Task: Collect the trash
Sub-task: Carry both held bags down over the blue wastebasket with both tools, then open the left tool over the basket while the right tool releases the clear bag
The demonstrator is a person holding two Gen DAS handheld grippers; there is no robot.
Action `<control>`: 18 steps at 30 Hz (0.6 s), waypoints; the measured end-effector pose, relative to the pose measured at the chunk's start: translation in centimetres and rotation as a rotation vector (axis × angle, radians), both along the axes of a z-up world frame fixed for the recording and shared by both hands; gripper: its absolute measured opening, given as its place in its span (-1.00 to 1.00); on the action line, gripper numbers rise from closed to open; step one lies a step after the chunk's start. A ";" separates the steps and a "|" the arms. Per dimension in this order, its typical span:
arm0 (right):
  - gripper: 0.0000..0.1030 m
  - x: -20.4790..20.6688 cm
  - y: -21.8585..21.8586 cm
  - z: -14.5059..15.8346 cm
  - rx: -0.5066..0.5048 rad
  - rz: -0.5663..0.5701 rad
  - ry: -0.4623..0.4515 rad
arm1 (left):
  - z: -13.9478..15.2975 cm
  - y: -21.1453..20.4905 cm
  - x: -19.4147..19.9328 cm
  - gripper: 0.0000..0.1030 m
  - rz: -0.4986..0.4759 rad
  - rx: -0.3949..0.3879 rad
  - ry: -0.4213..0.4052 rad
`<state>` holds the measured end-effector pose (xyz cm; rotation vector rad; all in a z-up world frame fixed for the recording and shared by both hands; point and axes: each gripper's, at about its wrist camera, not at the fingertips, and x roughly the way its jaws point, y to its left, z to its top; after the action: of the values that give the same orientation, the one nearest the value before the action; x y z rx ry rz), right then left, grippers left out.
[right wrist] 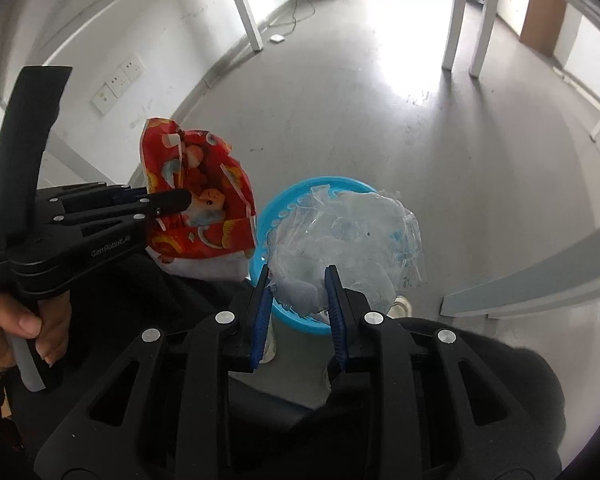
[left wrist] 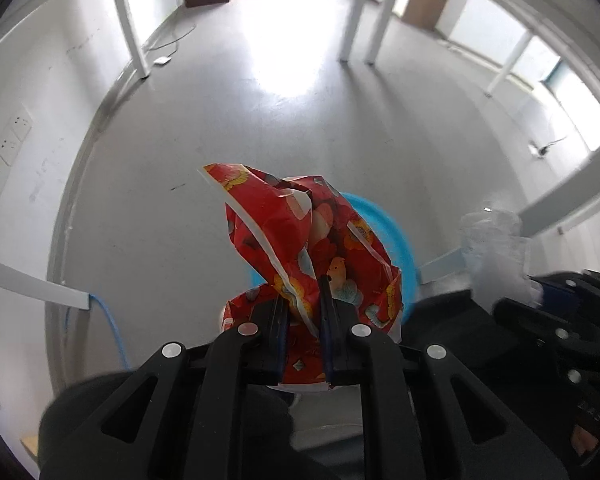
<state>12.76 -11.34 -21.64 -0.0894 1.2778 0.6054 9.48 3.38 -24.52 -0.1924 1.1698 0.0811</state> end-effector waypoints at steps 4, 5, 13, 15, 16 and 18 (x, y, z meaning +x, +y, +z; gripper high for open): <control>-0.52 1.9 -0.1 -1.8 -0.002 -0.020 0.076 | -1.5 1.0 2.0 -0.77 0.032 -0.029 0.048; -0.52 2.2 -0.1 -2.3 0.001 -0.031 0.095 | -1.7 0.9 2.4 -0.77 0.026 -0.034 0.050; -0.51 4.1 1.8 -5.3 -0.023 -0.029 0.139 | -4.9 1.5 5.3 -0.77 0.015 -0.067 0.099; -0.51 4.0 1.6 -6.2 -0.035 -0.028 0.156 | -5.6 1.2 6.1 -0.77 0.012 -0.052 0.122; -0.51 4.3 1.7 -6.7 -0.039 -0.033 0.173 | -5.9 1.0 6.5 -0.77 0.008 -0.041 0.133; -0.51 4.6 2.1 -7.5 -0.040 -0.036 0.201 | -6.6 0.6 6.9 -0.77 -0.004 -0.023 0.155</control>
<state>17.36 -9.23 -29.12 -0.0393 1.4838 0.5681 16.39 3.99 -31.10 -0.2070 1.3263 0.0802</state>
